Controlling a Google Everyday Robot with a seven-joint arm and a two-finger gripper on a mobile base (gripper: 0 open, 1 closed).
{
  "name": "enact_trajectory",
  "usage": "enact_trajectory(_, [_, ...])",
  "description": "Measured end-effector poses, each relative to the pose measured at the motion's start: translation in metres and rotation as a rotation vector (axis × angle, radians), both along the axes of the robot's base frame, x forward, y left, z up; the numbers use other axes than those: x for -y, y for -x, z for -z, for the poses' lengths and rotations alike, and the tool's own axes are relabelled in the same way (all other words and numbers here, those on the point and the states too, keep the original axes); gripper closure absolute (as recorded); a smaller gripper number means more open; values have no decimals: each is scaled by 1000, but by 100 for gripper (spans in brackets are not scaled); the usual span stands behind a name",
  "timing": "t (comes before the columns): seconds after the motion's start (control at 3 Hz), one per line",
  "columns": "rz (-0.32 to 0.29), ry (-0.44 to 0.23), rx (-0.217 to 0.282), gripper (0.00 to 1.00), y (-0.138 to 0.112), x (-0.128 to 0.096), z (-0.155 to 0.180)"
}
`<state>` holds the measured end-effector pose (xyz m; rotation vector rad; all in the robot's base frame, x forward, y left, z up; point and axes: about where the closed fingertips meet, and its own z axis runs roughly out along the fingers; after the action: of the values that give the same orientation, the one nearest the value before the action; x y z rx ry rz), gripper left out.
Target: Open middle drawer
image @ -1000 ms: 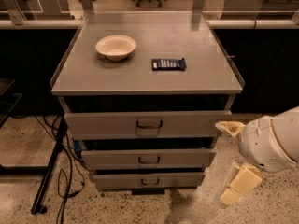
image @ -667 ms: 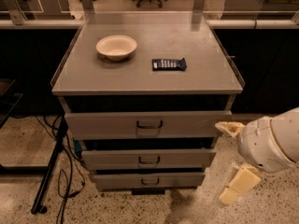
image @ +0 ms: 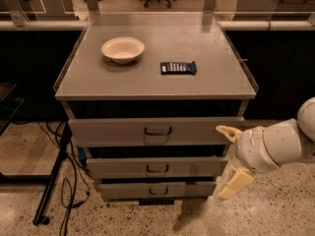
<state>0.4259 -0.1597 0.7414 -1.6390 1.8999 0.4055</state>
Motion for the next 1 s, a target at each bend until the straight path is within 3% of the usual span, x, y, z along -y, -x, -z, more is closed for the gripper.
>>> enact_trajectory(0.33, [6, 19, 64, 0, -33, 28, 30])
enact_trajectory(0.67, [6, 19, 64, 0, -33, 28, 30])
enact_trajectory(1.0, [46, 18, 45, 0, -28, 37, 55])
